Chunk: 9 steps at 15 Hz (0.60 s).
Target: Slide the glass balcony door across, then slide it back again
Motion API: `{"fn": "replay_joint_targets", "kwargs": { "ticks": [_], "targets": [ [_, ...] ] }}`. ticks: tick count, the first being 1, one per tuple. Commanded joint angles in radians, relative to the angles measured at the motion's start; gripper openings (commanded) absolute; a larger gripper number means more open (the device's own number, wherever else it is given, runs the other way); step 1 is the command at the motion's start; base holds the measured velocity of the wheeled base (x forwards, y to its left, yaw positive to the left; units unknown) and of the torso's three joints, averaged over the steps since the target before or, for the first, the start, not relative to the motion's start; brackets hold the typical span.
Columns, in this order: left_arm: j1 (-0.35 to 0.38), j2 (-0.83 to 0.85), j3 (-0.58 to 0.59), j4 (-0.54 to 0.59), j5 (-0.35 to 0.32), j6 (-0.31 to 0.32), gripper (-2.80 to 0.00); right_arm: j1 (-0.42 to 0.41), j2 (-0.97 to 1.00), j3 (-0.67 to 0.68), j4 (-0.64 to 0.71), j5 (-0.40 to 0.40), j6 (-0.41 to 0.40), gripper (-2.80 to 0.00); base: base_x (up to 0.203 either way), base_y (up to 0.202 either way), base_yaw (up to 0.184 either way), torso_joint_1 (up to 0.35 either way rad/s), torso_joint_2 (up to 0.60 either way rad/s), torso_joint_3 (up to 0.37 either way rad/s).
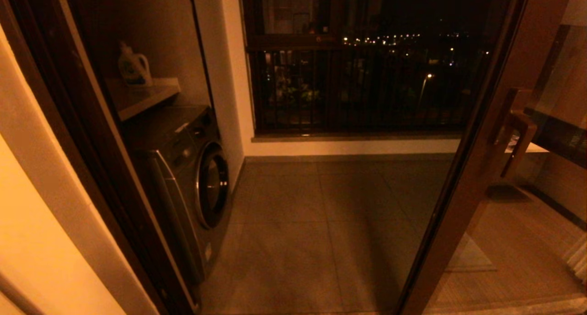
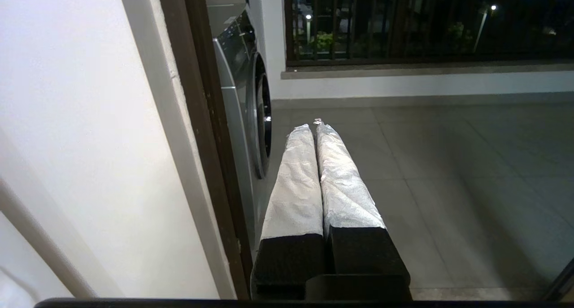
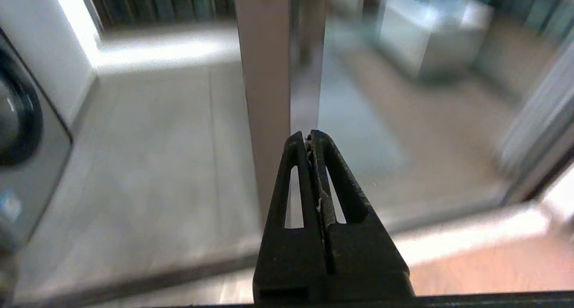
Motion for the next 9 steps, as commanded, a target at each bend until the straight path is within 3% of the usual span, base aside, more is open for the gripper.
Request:
{"fn": "replay_joint_targets", "kwargs": {
  "ticks": [1,3,9],
  "targets": [
    [0.0,0.001,0.04,-0.001,0.0,0.0,-2.8,-0.001,-0.018,0.182,-0.134,0.015,0.033,-2.8,0.0,0.0,0.0,0.0,0.0,0.0],
    [0.0,0.001,0.04,-0.001,-0.001,0.0,-2.8,-0.001,-0.018,0.238,-0.233,0.148,0.044,-2.8,0.0,0.0,0.0,0.0,0.0,0.0],
    [0.0,0.001,0.04,-0.001,0.0,0.0,-2.8,0.0,-0.018,0.263,-0.25,0.198,-0.078,-2.8,0.0,0.0,0.0,0.0,0.0,0.0]
  ]
}}
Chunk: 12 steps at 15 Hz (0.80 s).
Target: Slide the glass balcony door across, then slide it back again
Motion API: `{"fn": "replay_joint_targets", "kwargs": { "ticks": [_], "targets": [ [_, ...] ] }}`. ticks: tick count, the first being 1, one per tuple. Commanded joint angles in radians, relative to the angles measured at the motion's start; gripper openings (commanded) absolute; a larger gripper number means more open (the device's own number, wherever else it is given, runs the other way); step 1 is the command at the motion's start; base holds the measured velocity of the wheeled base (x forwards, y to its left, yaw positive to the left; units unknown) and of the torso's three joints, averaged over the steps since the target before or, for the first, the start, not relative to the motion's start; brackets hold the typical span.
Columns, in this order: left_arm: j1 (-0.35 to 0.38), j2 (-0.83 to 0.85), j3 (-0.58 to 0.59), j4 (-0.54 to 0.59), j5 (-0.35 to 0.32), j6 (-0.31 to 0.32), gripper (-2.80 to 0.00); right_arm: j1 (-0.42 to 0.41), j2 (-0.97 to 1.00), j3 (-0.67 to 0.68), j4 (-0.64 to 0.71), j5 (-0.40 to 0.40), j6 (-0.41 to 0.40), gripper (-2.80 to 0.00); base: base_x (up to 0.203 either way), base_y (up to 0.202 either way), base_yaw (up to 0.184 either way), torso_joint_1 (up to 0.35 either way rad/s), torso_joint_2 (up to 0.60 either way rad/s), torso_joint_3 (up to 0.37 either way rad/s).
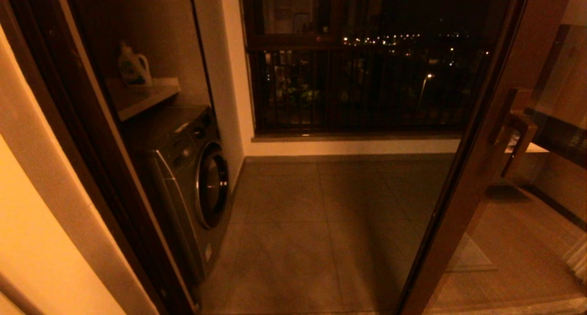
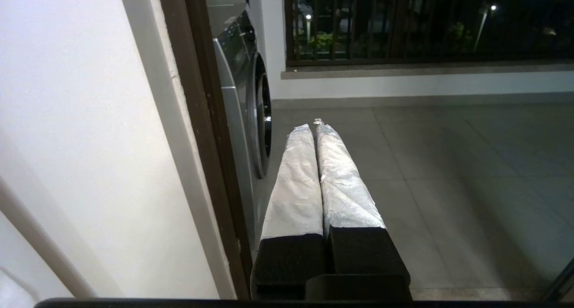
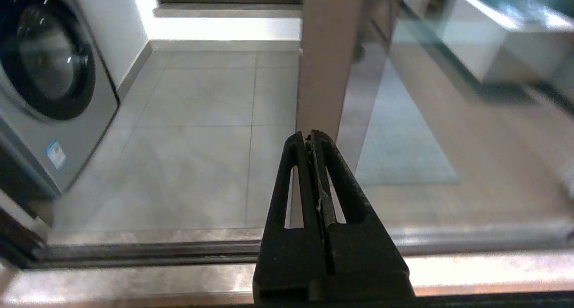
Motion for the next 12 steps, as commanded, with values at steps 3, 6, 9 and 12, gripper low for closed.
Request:
{"fn": "replay_joint_targets", "kwargs": {
  "ticks": [3,6,9,12],
  "targets": [
    [0.0,0.001,0.04,-0.001,0.001,0.0,-2.8,0.0,0.002,0.005,0.003,0.023,-0.013,-2.8,0.0,0.0,0.0,0.0,0.0,0.0],
    [0.0,0.001,0.04,-0.001,0.001,0.0,-2.8,0.0,0.002,0.005,0.005,0.023,-0.013,-2.8,0.0,0.0,0.0,0.0,0.0,0.0],
    [0.0,0.001,0.04,-0.001,0.0,0.0,-2.8,0.0,0.002,0.003,0.005,0.02,-0.003,-2.8,0.0,0.0,0.0,0.0,0.0,0.0],
    [0.0,0.001,0.04,-0.001,0.001,0.0,-2.8,0.0,0.002,0.003,0.005,0.017,0.027,-2.8,0.0,0.0,0.0,0.0,0.0,0.0]
  ]
}}
